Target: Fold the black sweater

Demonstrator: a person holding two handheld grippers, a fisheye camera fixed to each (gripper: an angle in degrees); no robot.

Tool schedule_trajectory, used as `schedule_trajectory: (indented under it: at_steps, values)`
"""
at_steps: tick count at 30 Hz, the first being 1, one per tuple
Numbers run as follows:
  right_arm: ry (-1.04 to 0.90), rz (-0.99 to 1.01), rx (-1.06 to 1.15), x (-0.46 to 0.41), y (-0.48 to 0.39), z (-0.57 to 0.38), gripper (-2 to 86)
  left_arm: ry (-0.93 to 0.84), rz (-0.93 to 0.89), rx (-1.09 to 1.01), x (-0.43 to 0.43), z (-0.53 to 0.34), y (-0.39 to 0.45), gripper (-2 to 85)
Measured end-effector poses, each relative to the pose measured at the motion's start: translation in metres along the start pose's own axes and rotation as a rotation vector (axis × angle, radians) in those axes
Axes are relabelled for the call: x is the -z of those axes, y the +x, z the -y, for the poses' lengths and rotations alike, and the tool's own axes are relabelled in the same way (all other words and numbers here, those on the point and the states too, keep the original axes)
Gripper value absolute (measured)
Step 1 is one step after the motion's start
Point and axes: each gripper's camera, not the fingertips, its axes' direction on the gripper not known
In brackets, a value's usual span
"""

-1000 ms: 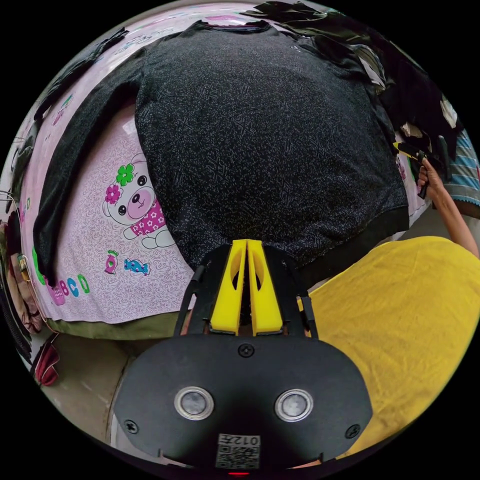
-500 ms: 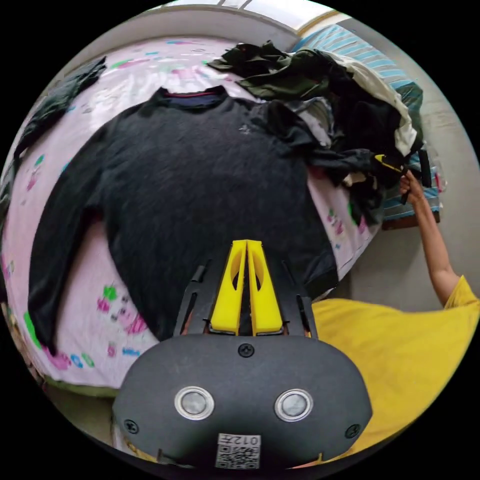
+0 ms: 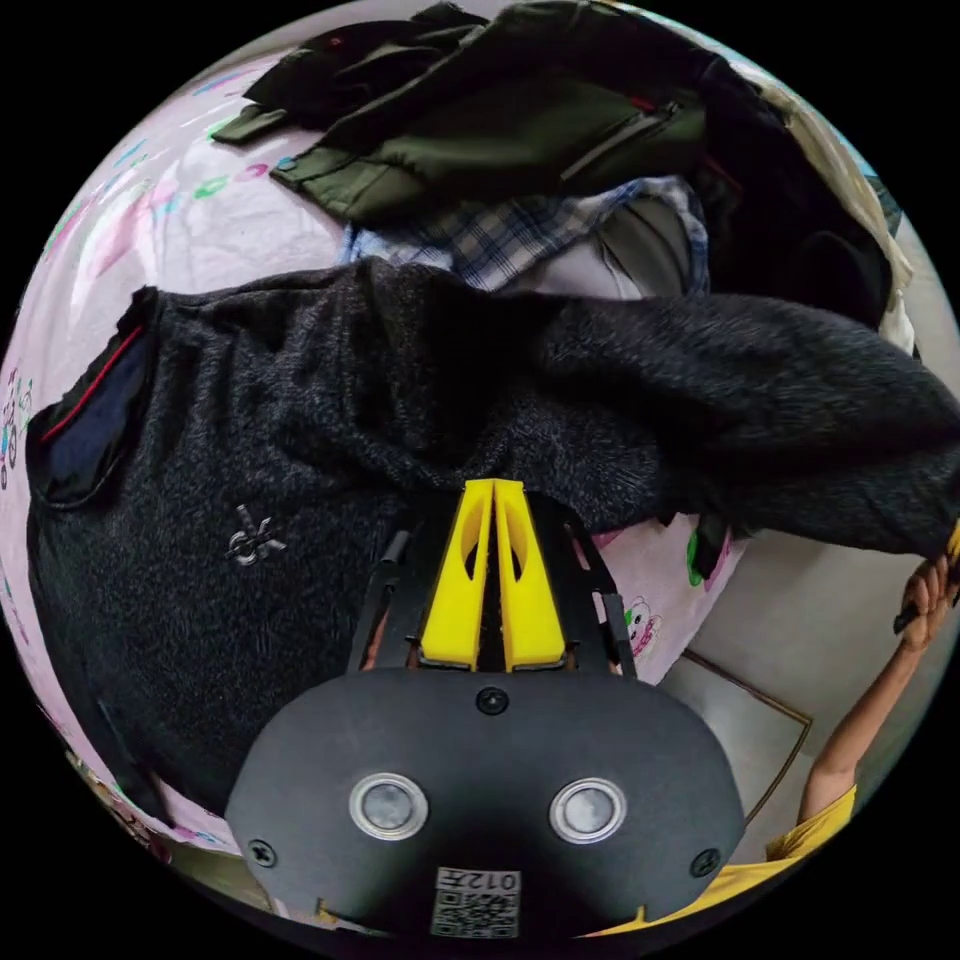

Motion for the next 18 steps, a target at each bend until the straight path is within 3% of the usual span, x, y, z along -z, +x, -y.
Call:
schedule_trajectory:
  at_steps: [9, 12, 14, 18]
  values:
    - [-0.003, 0.238, 0.060, -0.017, -0.014, 0.057, 1.0, -0.044, -0.222, 0.077, -0.003, 0.031, -0.032, 0.5]
    - [0.002, 0.304, 0.053, -0.022, -0.010, 0.061, 0.8, 0.055, -0.354, 0.087, 0.028, 0.024, -0.053, 0.5]
    - [0.008, 0.321, 0.058, -0.021, -0.007, 0.061, 0.8, 0.200, -0.317, 0.128, 0.063, 0.018, -0.075, 0.5]
    - [0.008, 0.396, 0.060, -0.028, -0.005, 0.060, 0.8, 0.192, -0.306, 0.244, 0.080, 0.038, -0.107, 0.5]
